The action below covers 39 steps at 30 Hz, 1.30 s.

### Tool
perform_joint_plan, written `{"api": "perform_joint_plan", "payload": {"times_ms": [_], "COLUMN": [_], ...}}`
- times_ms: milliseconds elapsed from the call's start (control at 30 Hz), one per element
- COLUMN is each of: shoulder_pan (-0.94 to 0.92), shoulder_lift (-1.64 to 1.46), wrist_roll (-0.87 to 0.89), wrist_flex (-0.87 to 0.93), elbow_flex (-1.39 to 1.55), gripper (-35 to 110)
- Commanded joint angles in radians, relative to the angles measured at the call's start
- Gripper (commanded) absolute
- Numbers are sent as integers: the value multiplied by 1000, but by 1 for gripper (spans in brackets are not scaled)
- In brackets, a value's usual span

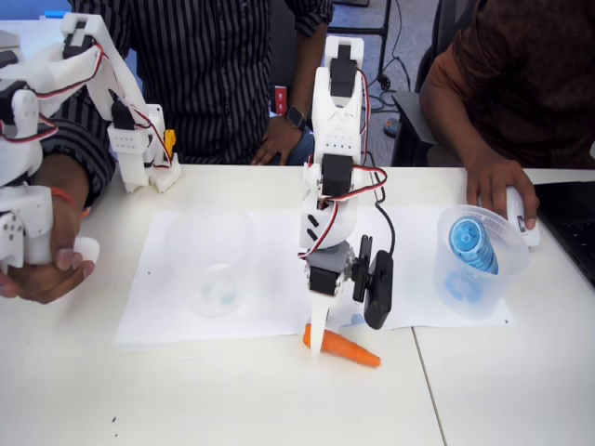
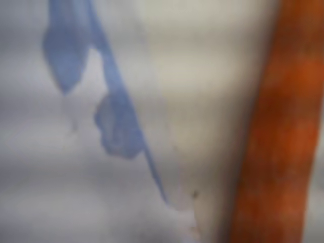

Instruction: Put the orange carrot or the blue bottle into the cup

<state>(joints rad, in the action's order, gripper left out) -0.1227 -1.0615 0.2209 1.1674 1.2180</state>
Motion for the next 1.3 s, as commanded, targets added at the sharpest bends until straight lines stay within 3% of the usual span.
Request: {"api": "perform_joint_plan", "payload": {"times_ms": [0,967,1267], "shoulder_pan": [-15,-25,-23], "shoulder_lift": [-63,20,20], "wrist_roll": [29,35,20], "wrist_flex": [0,17,15], "elbow_flex": [-106,-215,-224], "gripper": [31,30,13]}}
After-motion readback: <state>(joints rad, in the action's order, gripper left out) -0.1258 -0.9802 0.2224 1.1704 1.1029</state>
